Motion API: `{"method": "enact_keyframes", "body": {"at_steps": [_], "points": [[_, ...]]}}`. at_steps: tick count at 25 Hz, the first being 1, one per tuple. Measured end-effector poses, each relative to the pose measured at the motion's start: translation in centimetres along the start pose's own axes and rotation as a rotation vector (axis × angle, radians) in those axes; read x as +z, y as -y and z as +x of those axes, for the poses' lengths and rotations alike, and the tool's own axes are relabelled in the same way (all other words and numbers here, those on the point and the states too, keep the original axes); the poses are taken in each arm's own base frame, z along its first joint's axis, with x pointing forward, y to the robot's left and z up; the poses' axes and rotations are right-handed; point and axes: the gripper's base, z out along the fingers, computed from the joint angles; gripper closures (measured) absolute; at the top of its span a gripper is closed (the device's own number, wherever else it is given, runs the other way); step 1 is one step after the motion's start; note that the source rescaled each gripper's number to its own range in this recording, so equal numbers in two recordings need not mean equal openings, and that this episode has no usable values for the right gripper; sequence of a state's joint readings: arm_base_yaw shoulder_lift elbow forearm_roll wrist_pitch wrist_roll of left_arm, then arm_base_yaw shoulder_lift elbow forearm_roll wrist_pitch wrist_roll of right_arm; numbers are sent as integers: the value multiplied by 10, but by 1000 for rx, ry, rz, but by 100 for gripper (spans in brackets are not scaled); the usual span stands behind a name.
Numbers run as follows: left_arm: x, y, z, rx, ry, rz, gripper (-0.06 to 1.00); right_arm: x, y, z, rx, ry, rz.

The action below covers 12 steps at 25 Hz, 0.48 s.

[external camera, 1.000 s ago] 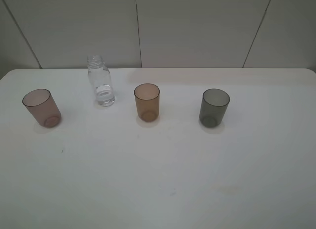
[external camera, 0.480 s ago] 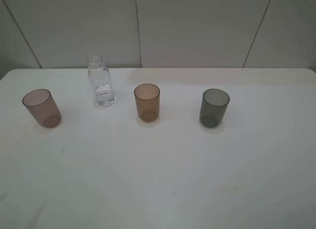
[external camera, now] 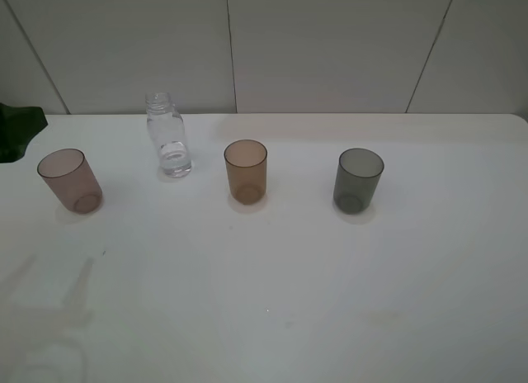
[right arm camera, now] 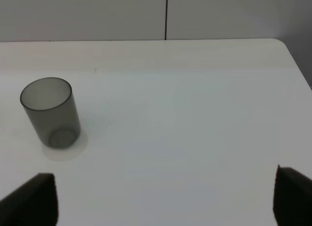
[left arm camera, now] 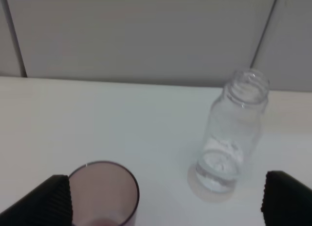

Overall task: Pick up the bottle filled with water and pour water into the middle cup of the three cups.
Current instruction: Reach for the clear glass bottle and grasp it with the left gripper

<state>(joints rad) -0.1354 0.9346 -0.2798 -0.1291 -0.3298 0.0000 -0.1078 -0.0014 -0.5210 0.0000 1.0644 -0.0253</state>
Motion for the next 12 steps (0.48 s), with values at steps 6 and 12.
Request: {"method": "enact_keyframes", "body": {"at_steps": [6, 12], "points": [[34, 13, 17, 8, 6, 146, -6, 0, 0, 0, 0, 0, 0], [63, 15, 44, 10, -28, 198, -6, 0, 0, 0, 0, 0, 0]]}}
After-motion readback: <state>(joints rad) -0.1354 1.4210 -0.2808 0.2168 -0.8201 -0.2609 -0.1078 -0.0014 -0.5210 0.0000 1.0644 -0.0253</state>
